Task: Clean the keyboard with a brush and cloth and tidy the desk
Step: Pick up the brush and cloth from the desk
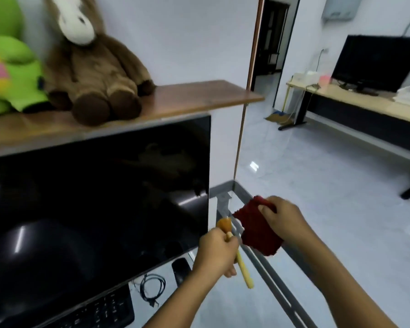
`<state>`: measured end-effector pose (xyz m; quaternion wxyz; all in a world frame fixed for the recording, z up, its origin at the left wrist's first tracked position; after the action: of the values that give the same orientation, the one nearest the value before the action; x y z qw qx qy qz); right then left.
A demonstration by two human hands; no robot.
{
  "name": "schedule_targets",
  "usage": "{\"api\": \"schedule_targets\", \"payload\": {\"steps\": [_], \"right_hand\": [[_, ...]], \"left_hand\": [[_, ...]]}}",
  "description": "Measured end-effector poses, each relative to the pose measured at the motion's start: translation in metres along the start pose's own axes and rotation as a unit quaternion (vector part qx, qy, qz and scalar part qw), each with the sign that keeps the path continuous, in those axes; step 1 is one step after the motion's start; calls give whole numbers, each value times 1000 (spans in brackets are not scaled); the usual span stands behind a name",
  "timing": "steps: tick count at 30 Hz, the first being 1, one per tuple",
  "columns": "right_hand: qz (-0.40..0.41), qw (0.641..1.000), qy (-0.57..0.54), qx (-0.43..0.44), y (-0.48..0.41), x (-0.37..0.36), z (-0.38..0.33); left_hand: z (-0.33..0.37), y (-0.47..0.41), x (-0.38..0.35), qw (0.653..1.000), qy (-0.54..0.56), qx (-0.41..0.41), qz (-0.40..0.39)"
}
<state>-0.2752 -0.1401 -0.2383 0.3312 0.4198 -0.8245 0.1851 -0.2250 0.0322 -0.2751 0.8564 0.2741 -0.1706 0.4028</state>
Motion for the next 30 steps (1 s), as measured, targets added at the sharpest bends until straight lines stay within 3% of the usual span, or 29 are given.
{"api": "schedule_targets", "payload": {"steps": [7, 14, 21, 26, 30], "right_hand": [[127, 983, 55, 124, -67, 101, -122], [161, 964, 48, 205, -118, 159, -220], [131, 956, 33, 262, -163, 157, -298], [102, 947, 40, 302, -190, 114, -341], [38, 964, -45, 258, -237, 71, -336]], "left_hand": [[132, 0, 80, 992, 37, -105, 53], [220, -4, 161, 978, 66, -164, 108], [244, -29, 257, 968, -13, -118, 222], [223, -66, 294, 965, -80, -47, 243], [208, -101, 314, 962, -134, 7, 237]]}}
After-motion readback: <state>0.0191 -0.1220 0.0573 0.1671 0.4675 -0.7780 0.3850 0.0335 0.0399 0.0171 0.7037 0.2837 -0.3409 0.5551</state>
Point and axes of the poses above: each hand's wrist, its own y-axis away from the middle knuckle, its own x-axis out of the back of the hand, z = x × y, the point moved 2 cm from there along -y, towards the middle knuckle, and after that the axes turned 7 degrees about -y, right-handed, at the moved point
